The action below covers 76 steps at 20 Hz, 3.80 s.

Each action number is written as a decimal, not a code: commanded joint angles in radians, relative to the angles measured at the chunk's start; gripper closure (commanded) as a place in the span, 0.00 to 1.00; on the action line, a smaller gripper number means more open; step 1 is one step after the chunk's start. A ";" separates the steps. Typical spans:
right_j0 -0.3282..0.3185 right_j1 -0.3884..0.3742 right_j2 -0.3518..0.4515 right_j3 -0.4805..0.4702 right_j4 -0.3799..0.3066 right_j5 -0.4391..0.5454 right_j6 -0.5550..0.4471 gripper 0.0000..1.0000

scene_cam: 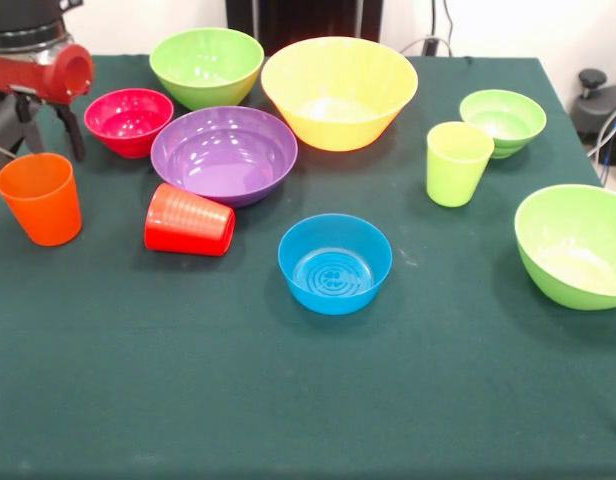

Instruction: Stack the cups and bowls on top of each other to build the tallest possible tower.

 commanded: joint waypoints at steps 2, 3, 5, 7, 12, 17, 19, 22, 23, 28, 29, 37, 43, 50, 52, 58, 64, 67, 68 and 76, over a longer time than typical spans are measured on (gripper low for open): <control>0.042 0.088 0.047 -0.023 -0.088 0.031 -0.282 0.00; 0.044 0.094 0.048 -0.027 -0.092 0.028 -0.277 0.00; 0.047 0.102 0.046 -0.030 -0.101 0.018 -0.267 0.00; 0.047 0.113 0.045 -0.034 -0.111 0.005 -0.263 0.00; 0.040 0.134 0.050 -0.049 -0.126 -0.004 -0.273 0.00; 0.041 0.155 0.053 -0.071 -0.137 -0.009 -0.275 0.00; 0.036 0.157 0.058 -0.075 -0.138 -0.002 -0.283 0.00; 0.025 0.145 0.063 -0.066 -0.139 0.011 -0.289 0.00; 0.021 0.137 0.065 -0.062 -0.138 0.018 -0.290 0.00; 0.009 0.108 0.073 -0.048 -0.129 0.041 -0.294 0.00; 0.008 0.110 0.074 -0.050 -0.130 0.041 -0.295 0.00; 0.010 0.108 0.066 -0.066 -0.137 0.060 -0.303 0.00; 0.010 0.115 0.065 -0.064 -0.142 0.051 -0.300 0.00; 0.007 0.156 0.064 -0.088 -0.160 0.027 -0.306 0.00; 0.006 0.171 0.067 -0.106 -0.162 0.031 -0.318 0.00; -0.003 0.177 0.071 -0.120 -0.163 0.043 -0.343 0.00; -0.012 0.195 0.076 -0.139 -0.166 0.049 -0.369 0.00; -0.014 0.197 0.074 -0.138 -0.166 0.045 -0.371 0.00; -0.013 0.198 0.072 -0.139 -0.166 0.045 -0.372 0.00; -0.026 0.200 0.088 -0.124 -0.178 0.007 -0.411 0.00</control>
